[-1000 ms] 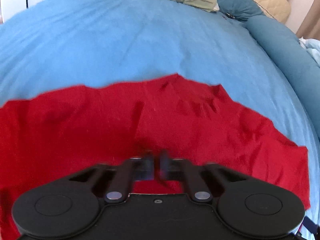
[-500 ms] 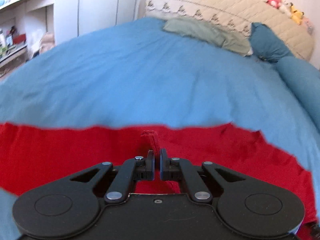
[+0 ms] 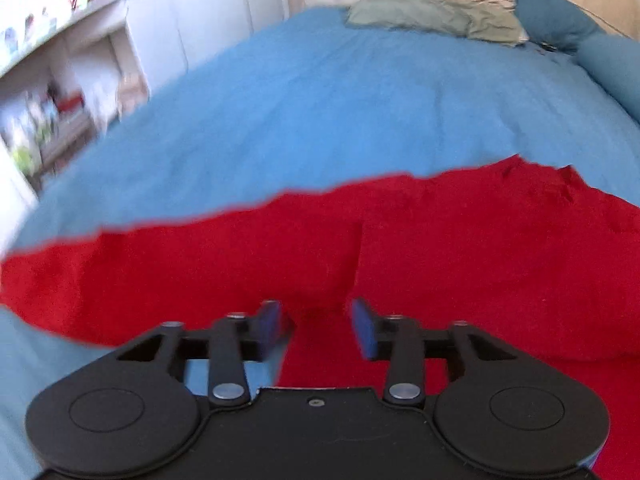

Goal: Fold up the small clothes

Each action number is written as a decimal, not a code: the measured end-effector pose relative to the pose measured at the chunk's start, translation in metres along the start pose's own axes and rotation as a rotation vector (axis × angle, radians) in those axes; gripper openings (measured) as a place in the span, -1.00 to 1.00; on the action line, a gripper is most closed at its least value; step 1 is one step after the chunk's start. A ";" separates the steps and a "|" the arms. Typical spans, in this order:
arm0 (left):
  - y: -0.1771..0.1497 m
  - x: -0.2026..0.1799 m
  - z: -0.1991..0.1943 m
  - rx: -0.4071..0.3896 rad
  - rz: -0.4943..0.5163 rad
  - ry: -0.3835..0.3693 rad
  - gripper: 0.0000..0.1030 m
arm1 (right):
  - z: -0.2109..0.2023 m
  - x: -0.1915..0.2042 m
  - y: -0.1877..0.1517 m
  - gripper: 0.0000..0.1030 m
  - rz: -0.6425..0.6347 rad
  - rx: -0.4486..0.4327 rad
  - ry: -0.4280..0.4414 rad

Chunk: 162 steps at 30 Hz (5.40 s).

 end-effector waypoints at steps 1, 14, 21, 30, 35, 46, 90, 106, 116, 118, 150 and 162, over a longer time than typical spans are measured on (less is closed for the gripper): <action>0.004 -0.005 -0.006 -0.024 0.029 -0.019 0.31 | -0.006 0.012 0.007 0.98 -0.001 -0.026 0.057; 0.008 -0.065 0.033 0.011 0.149 -0.215 0.38 | 0.043 0.042 -0.008 0.96 0.034 0.044 0.113; -0.014 -0.055 0.035 0.059 0.126 -0.219 0.39 | 0.065 0.067 0.056 0.99 0.000 -0.052 0.215; -0.016 -0.054 0.040 0.067 0.096 -0.248 0.40 | 0.135 0.024 0.071 0.99 0.084 -0.032 0.112; -0.009 -0.057 0.041 0.077 0.101 -0.246 0.41 | 0.131 0.029 0.076 1.00 0.079 -0.009 0.088; 0.029 0.006 -0.064 -0.047 -0.017 -0.216 0.92 | -0.012 0.074 0.107 1.00 0.046 -0.142 -0.001; -0.046 0.393 0.054 -0.022 -0.776 0.076 -0.89 | -0.036 0.422 0.031 1.00 0.015 0.047 0.212; 0.101 0.135 -0.086 -0.365 -0.213 -0.217 -0.90 | -0.071 0.248 0.072 1.00 0.230 -0.086 0.154; 0.035 -0.143 -0.044 -0.190 0.075 -0.435 -0.90 | -0.063 0.060 0.053 1.00 0.304 -0.093 0.036; 0.006 -0.178 -0.028 -0.142 0.133 -0.435 -0.90 | -0.052 0.034 0.041 1.00 0.314 -0.070 0.031; -0.049 0.027 0.028 0.008 0.047 -0.021 0.48 | 0.071 0.126 0.048 0.16 0.244 0.052 0.187; -0.035 0.030 0.042 -0.009 0.039 -0.025 0.48 | 0.016 0.127 0.100 -0.56 0.079 -0.106 0.091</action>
Point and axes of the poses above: each gripper's, at about its wrist camera, not at the fingertips, and z roughly the way its jaws point, x to its left, y to its top, the point moved 5 cm from there along z, roughly the way its jaws point, and after that the axes turned 2 degrees about -z, right-handed, at the moved point
